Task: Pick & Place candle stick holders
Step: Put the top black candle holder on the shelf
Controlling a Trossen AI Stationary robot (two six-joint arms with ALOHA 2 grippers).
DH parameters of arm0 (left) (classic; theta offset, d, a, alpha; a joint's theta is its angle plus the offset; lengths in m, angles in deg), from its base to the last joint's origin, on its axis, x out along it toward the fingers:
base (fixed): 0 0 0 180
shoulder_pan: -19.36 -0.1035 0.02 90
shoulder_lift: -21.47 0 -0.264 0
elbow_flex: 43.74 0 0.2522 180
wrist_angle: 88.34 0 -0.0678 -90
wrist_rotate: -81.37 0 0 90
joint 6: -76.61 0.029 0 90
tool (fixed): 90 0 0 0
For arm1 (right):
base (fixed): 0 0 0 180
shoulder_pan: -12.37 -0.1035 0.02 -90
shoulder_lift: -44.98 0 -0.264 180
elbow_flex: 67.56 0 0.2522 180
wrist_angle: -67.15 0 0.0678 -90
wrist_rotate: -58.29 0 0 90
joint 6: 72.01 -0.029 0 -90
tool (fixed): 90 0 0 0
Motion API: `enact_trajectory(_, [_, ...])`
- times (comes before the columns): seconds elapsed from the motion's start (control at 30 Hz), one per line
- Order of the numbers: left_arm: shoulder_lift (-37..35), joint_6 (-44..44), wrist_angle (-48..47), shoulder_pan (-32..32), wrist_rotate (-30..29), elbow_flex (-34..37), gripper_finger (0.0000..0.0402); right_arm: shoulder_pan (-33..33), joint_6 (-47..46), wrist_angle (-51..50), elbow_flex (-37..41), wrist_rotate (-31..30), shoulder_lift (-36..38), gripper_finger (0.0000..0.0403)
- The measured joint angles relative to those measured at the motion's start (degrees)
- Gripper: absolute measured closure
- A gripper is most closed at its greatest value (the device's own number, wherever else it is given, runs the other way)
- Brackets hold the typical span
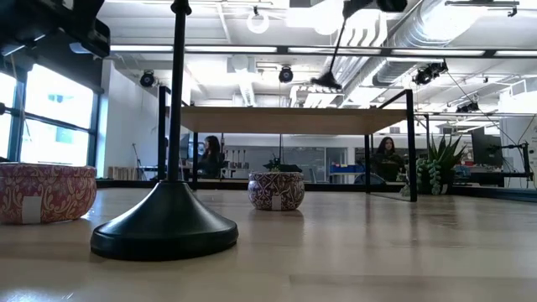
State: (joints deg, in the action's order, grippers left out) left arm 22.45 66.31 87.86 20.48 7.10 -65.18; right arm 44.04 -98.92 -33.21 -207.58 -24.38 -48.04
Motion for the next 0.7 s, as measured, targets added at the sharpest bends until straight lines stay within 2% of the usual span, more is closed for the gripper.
enact_trajectory(0.27, [0.0, 0.0, -1.1, 0.0, -2.6, 0.0, 0.0222, 1.5, 0.4, -2.9, 0.0, 0.2, -6.1, 0.0403])
enact_trajectory(0.7, [0.0, 0.0, -1.2, 0.0, -3.3, 0.0, 0.0222, 3.3, 0.0, -3.4, 0.0, -0.2, -6.4, 0.0403])
